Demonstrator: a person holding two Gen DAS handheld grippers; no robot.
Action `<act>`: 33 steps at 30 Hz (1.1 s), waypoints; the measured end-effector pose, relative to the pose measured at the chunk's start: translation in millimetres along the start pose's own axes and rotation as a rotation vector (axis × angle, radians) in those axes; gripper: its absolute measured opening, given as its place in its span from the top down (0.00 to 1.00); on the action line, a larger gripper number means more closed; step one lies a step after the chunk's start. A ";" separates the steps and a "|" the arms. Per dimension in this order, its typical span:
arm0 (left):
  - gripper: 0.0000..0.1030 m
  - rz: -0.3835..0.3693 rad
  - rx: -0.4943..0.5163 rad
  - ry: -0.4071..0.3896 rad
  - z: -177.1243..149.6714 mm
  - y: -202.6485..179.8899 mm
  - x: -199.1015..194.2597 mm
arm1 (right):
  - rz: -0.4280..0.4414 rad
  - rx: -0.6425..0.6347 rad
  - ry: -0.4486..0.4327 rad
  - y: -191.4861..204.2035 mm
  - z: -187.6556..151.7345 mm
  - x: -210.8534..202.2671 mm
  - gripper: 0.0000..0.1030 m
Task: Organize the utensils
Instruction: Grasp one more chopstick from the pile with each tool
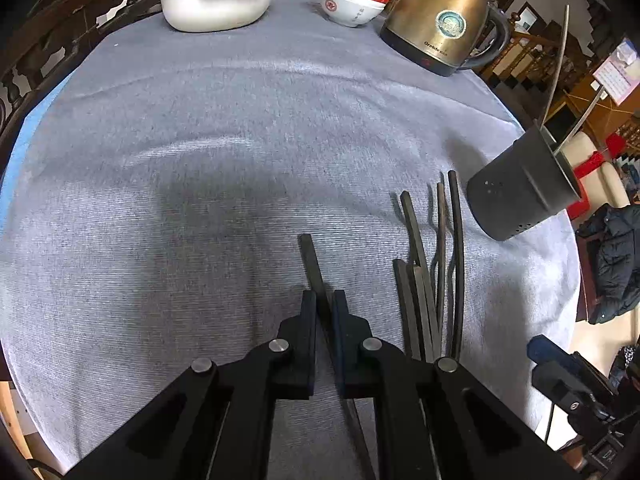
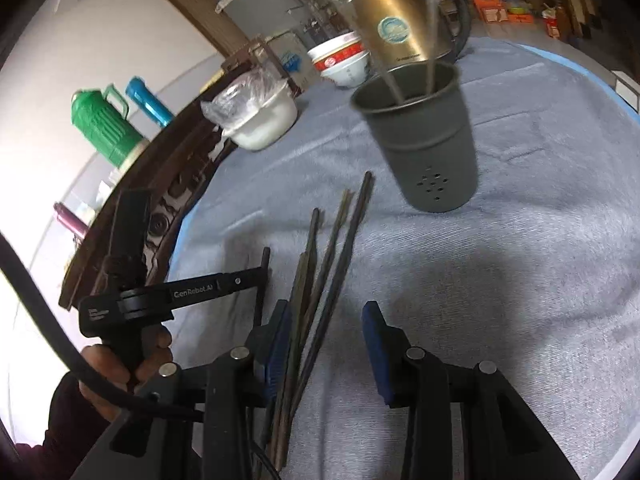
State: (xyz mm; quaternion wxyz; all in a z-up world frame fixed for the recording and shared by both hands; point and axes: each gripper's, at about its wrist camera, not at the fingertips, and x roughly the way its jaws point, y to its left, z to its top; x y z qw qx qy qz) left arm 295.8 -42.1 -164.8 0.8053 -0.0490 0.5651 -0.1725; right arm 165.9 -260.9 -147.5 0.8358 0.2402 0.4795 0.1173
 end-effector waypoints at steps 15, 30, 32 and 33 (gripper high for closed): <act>0.93 -0.024 -0.041 -0.026 -0.4 28.0 -19.3 | -0.191 -0.182 0.230 52.4 -10.0 63.3 0.93; 0.94 -0.027 0.049 -0.027 6.2 -10.0 -11.7 | -0.120 0.108 0.113 -17.3 23.3 19.8 0.90; 0.94 -0.027 0.005 -0.020 6.0 0.8 -13.6 | -0.111 0.114 0.109 -15.4 32.8 24.6 0.90; 0.93 -0.028 -0.016 -0.015 6.0 5.7 -14.6 | -0.112 0.112 0.109 -13.9 37.5 27.2 0.89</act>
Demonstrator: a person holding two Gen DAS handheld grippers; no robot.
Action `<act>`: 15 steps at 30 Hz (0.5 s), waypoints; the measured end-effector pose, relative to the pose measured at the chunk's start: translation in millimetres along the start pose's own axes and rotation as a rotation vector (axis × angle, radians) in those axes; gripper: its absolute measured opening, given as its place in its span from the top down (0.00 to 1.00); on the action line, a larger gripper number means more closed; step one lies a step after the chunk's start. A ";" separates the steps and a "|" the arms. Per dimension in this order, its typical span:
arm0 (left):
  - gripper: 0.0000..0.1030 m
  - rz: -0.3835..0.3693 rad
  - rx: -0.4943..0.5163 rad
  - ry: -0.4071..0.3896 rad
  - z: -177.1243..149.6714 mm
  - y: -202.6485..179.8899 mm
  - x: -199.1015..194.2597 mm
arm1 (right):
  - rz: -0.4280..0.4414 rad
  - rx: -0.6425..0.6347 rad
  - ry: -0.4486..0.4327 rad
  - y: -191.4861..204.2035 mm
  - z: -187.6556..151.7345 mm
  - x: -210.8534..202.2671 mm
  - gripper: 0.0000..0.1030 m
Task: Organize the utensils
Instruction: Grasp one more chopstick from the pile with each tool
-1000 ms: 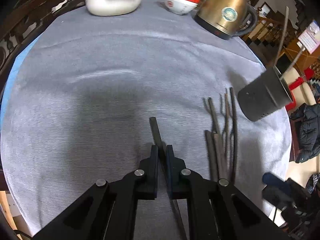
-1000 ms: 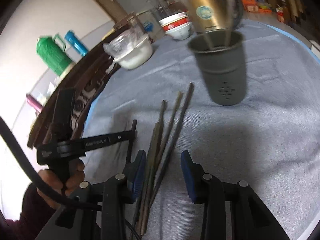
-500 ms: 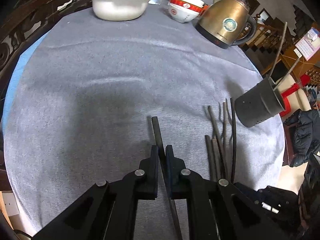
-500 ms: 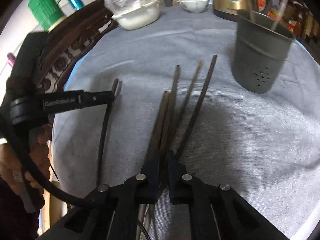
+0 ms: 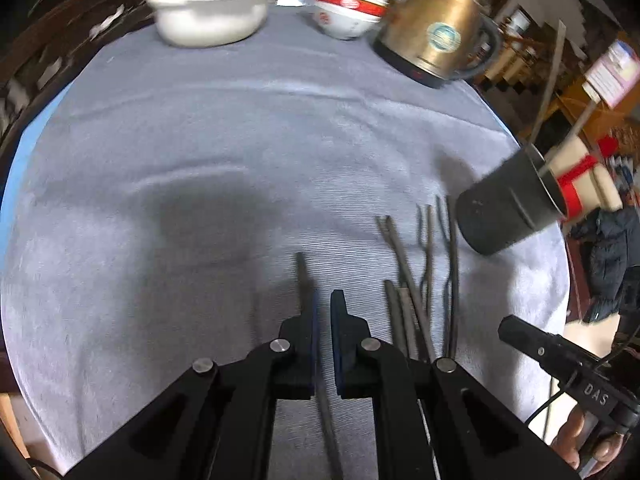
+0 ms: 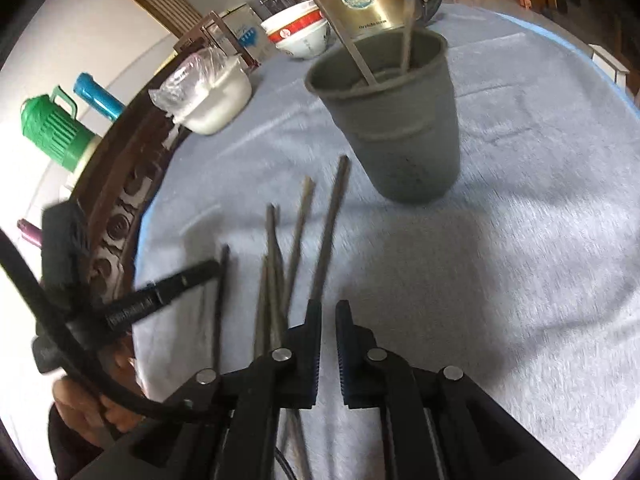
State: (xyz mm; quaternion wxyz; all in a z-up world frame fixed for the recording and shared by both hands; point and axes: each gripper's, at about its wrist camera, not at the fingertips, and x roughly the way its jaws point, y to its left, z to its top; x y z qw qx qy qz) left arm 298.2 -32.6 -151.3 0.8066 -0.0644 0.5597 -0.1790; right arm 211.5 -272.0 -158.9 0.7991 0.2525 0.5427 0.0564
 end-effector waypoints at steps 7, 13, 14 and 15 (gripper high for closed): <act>0.82 0.009 -0.036 0.057 -1.5 4.3 11.7 | -0.052 0.004 0.022 14.6 20.5 32.7 0.74; 0.82 0.022 -0.013 0.068 0.4 -8.4 21.6 | -0.134 -0.001 0.072 15.3 21.0 58.4 0.78; 0.82 0.026 -0.006 0.063 0.4 -9.8 22.1 | -0.143 -0.020 0.060 17.0 21.0 58.8 0.81; 0.82 0.026 -0.004 0.060 0.5 -10.5 22.5 | -0.155 -0.043 0.059 19.1 20.8 60.0 0.85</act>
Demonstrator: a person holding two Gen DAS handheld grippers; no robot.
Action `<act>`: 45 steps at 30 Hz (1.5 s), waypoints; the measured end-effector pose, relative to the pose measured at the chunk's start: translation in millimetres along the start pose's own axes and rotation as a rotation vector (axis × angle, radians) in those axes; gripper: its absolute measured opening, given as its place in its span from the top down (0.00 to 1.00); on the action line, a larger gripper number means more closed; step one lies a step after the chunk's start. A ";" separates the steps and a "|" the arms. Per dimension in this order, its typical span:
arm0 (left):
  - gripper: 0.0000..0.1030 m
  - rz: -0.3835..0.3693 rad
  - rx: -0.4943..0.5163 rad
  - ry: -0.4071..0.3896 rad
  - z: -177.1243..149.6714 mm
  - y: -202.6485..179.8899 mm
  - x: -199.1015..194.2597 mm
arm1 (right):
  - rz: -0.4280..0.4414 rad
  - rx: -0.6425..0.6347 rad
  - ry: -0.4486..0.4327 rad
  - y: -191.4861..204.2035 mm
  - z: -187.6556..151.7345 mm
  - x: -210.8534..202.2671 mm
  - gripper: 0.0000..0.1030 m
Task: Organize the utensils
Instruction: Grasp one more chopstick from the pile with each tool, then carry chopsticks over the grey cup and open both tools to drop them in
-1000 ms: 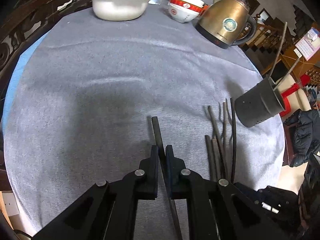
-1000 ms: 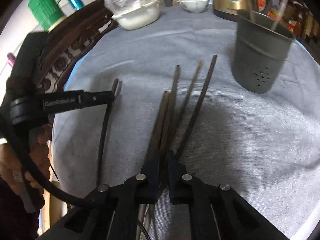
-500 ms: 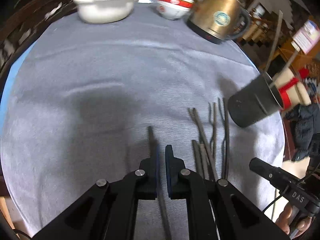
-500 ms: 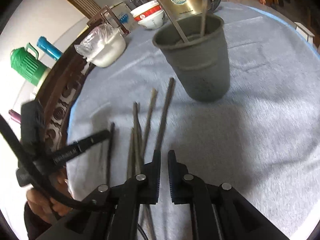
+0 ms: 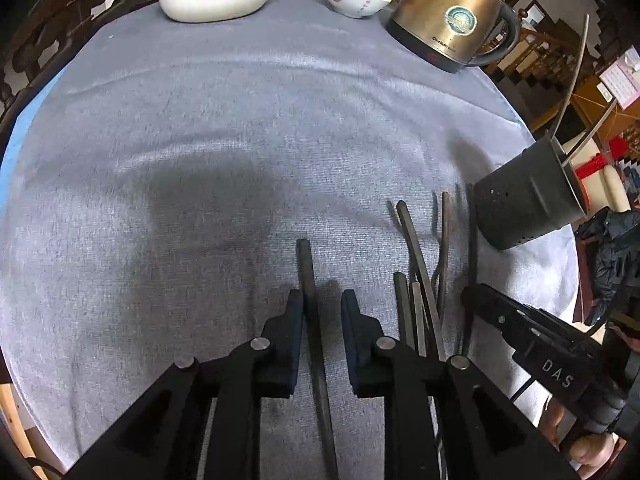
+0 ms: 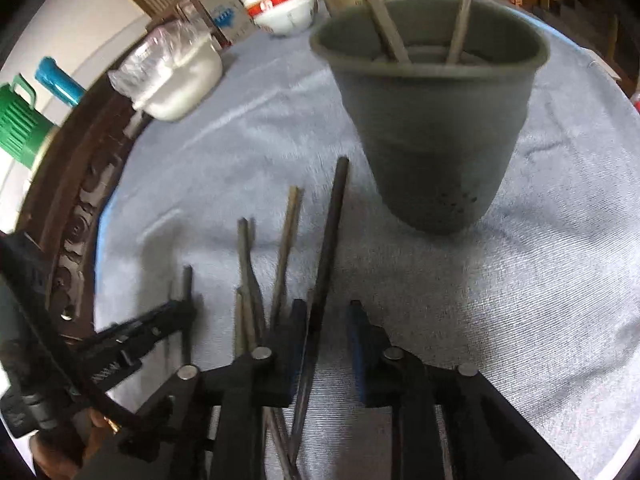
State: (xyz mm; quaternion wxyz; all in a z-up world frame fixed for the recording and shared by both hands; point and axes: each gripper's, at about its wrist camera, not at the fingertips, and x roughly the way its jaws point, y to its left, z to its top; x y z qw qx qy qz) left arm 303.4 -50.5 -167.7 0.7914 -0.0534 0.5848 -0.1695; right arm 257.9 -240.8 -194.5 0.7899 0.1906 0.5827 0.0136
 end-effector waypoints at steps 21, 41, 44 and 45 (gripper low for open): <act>0.93 -0.003 0.017 0.055 3.9 3.0 3.3 | 0.010 -0.143 0.130 -21.8 -26.7 -21.5 0.87; 0.93 -0.006 0.038 -0.104 7.5 -12.1 -50.5 | -0.018 -0.241 -0.135 6.1 -6.8 -83.8 0.93; 0.94 -0.022 0.074 -0.203 10.0 -26.4 -90.8 | 0.023 -0.234 -0.235 2.7 -5.0 -120.5 0.93; 0.94 -0.028 0.082 -0.227 11.3 -30.7 -101.0 | 0.044 -0.225 -0.270 1.6 -4.1 -132.4 0.93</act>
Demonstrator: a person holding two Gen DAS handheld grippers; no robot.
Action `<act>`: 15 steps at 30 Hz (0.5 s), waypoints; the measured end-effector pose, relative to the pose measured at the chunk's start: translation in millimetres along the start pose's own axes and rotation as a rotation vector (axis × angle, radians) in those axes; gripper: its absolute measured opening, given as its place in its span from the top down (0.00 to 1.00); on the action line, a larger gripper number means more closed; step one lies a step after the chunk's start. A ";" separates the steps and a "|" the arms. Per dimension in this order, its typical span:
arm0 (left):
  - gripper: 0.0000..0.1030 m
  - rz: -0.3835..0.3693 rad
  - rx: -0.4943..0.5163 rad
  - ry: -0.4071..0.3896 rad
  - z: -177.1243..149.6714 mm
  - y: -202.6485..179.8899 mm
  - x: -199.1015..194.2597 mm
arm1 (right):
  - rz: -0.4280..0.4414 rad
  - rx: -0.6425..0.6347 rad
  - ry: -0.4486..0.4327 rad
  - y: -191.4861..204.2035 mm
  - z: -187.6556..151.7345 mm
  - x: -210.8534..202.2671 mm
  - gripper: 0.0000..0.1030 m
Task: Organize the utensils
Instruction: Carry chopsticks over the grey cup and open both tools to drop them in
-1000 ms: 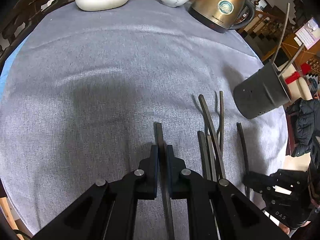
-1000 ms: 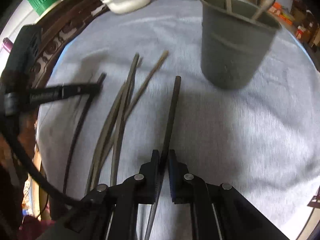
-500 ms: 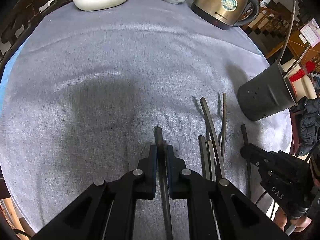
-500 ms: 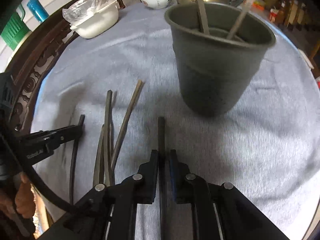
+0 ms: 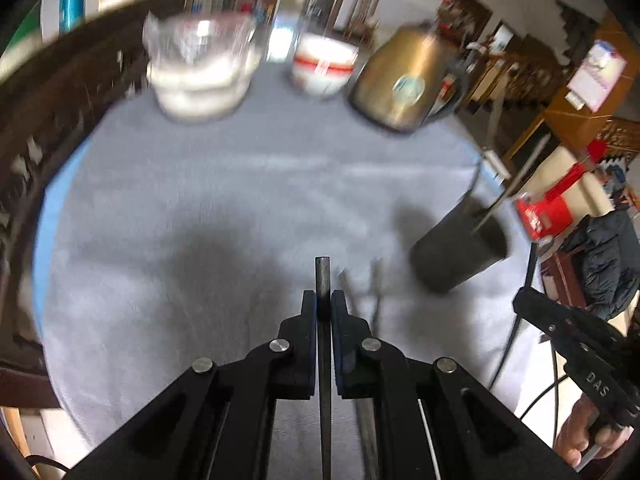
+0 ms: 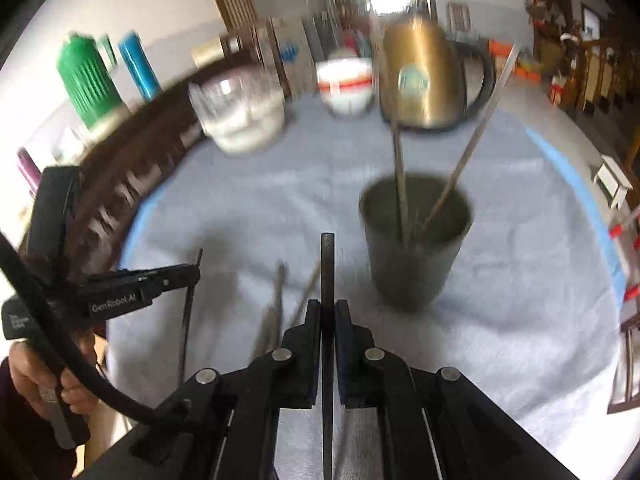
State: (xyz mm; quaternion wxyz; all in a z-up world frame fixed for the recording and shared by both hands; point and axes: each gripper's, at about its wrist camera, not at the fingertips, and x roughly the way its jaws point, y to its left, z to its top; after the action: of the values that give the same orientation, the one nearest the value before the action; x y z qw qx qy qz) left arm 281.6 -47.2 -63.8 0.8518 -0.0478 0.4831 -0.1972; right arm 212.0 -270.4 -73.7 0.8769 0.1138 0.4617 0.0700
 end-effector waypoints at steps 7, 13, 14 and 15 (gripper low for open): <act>0.94 -0.041 0.064 -0.150 16.8 -32.8 -57.1 | 0.050 0.047 -0.201 1.4 22.2 -54.1 0.93; 0.94 -0.073 0.092 -0.230 37.1 -55.1 -81.6 | 0.062 0.083 -0.333 -1.2 41.5 -90.8 0.93; 0.94 -0.084 0.091 -0.245 42.9 -59.4 -85.5 | 0.062 0.086 -0.351 -1.3 44.5 -95.8 0.93; 0.94 -0.086 0.095 -0.257 47.1 -63.4 -89.0 | 0.059 0.088 -0.369 -0.9 46.7 -99.6 0.93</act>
State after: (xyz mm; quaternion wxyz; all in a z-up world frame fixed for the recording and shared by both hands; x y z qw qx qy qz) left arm 262.3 -76.5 49.9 0.8987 -0.0529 0.3576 -0.2483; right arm 194.4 -300.3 30.7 0.9384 0.1764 0.2923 0.0534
